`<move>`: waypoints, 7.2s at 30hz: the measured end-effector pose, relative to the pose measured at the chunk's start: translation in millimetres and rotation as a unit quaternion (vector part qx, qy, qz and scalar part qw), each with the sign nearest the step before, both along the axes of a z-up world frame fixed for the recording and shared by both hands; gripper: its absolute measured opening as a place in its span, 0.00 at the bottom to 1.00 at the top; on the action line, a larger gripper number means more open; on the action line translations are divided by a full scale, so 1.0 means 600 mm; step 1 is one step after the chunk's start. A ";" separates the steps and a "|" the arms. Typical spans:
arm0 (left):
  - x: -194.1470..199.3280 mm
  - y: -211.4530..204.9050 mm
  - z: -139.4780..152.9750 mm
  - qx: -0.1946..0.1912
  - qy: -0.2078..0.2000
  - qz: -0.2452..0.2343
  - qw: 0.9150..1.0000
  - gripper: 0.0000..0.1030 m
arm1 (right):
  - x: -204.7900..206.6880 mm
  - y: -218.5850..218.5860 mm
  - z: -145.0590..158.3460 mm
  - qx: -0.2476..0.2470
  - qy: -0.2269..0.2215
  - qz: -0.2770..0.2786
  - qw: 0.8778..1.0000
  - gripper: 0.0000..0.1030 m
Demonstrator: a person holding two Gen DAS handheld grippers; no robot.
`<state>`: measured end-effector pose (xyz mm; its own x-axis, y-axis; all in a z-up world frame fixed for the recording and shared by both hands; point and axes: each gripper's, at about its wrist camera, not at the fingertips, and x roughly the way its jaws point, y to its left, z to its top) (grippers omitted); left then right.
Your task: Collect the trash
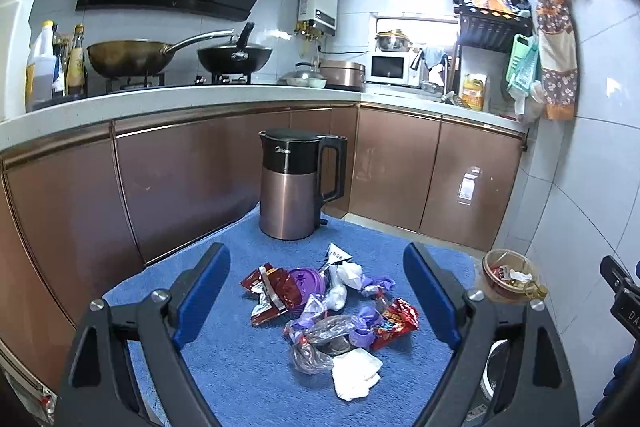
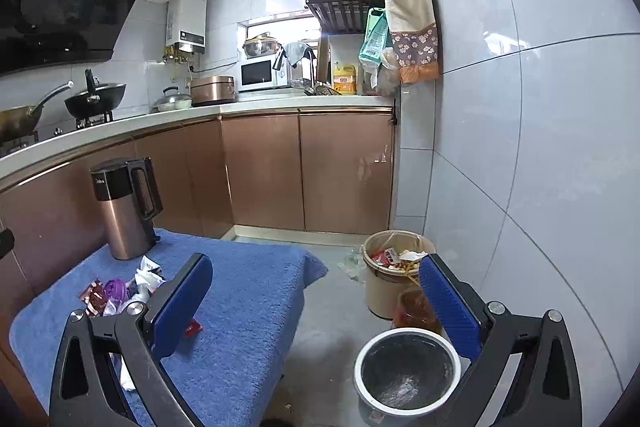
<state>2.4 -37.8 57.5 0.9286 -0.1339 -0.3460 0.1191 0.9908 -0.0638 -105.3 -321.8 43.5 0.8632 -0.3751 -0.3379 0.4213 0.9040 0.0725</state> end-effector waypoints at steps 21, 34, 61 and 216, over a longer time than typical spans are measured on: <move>0.110 0.034 -0.141 0.005 0.140 -0.039 0.989 0.84 | 0.103 0.016 -0.060 0.051 0.055 0.124 0.989 0.93; 0.190 0.014 -0.268 0.000 0.257 -0.075 0.963 0.63 | 0.256 0.093 -0.160 0.087 0.160 0.272 0.945 0.67; 0.187 0.028 -0.269 -0.036 0.265 -0.104 0.958 0.10 | 0.340 0.112 -0.225 0.107 0.201 0.321 0.919 0.06; 0.197 0.062 -0.240 -0.045 0.219 -0.107 0.969 0.30 | 0.324 0.130 -0.180 0.195 0.147 0.364 0.899 0.09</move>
